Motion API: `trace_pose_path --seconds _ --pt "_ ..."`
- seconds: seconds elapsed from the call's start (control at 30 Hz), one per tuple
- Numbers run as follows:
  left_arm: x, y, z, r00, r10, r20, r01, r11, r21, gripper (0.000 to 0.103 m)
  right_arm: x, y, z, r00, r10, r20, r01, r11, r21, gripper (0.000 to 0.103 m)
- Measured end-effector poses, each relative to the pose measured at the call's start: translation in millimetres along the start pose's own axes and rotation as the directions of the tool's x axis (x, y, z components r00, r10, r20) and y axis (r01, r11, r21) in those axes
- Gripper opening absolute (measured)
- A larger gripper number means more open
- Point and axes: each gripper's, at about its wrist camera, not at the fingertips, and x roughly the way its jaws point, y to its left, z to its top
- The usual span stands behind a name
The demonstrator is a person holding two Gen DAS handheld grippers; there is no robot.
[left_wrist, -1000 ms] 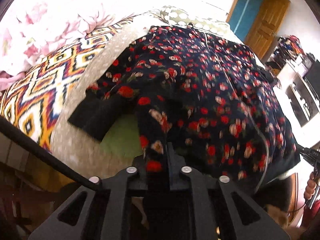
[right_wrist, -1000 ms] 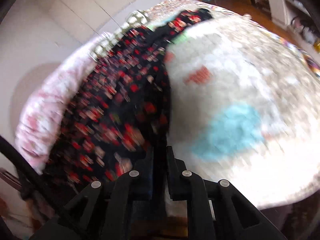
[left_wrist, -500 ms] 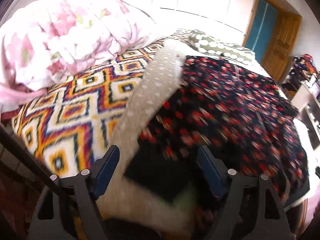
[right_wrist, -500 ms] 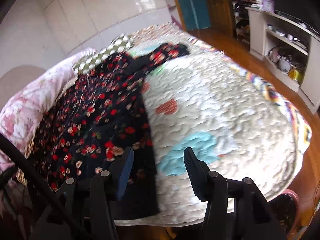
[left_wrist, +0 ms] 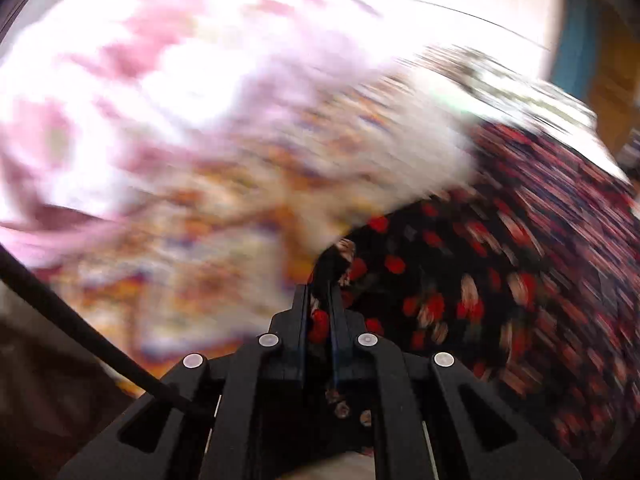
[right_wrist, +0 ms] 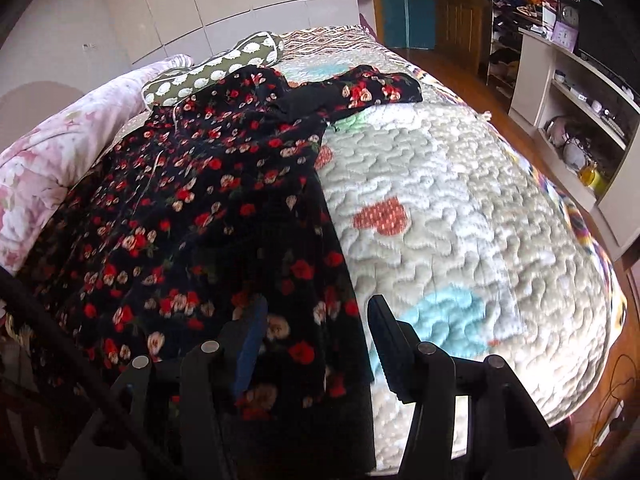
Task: Fold large clothes
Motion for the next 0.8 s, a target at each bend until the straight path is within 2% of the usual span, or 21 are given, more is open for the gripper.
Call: trace_pose_path --seconds 0.03,0.07,0.1,0.2,0.23,0.3,0.37,0.43,0.5,0.6,0.67,0.73,0.8 --pt "2 19 12 0.998 0.069 0.011 -0.068 0.997 -0.043 0.008 4 0 4 1.0 -0.002 0.0 0.002 1.0 0.005 0.057" --pt "4 32 20 0.995 0.101 0.012 -0.099 0.992 -0.081 0.009 6 1 7 1.0 -0.003 0.001 0.003 1.0 0.01 0.057" --pt "4 49 28 0.995 0.1 0.011 -0.097 0.986 -0.132 0.01 9 1 11 1.0 -0.005 0.003 0.005 1.0 0.017 0.057" --pt "-6 70 33 0.999 0.006 0.034 0.002 0.976 -0.218 0.014 13 -3 23 1.0 -0.021 0.016 0.02 0.999 0.03 0.057" --pt "-13 68 32 0.999 -0.004 0.053 0.016 0.975 -0.223 0.018 14 -8 28 0.999 -0.028 0.025 0.027 0.999 0.038 0.057" --pt "-22 55 27 0.997 -0.014 0.075 0.029 0.98 -0.196 0.038 17 -20 43 0.998 -0.044 0.046 0.042 0.997 0.057 0.057" --pt "-33 34 19 0.995 -0.041 0.087 0.055 0.987 -0.154 0.045 19 -34 60 0.996 -0.064 0.059 0.059 0.995 0.079 0.058" --pt "-42 6 13 0.992 -0.09 0.086 0.099 0.989 -0.108 0.048 28 -52 85 0.993 -0.088 0.073 0.079 0.991 0.111 0.058" --pt "-53 -18 4 0.987 -0.14 0.083 0.146 0.986 -0.078 0.055 33 -58 106 0.99 -0.113 0.084 0.105 0.99 0.099 0.059" --pt "-71 -59 -16 0.971 -0.222 0.083 0.226 0.974 -0.035 0.059 44 -41 136 0.987 -0.123 0.104 0.128 0.991 -0.04 0.07" --pt "-77 -81 -29 0.963 -0.259 0.075 0.261 0.965 -0.018 0.062 49 -21 147 0.985 -0.108 0.135 0.126 0.983 -0.136 0.071" --pt "-80 -104 -43 0.957 -0.283 0.061 0.283 0.959 0.001 0.063 60 7 155 0.986 -0.076 0.15 0.113 0.959 -0.261 0.077" --pt "-79 -123 -54 0.957 -0.287 0.042 0.287 0.958 0.019 0.063 73 29 155 0.986 -0.065 0.155 0.117 0.926 -0.359 0.079"
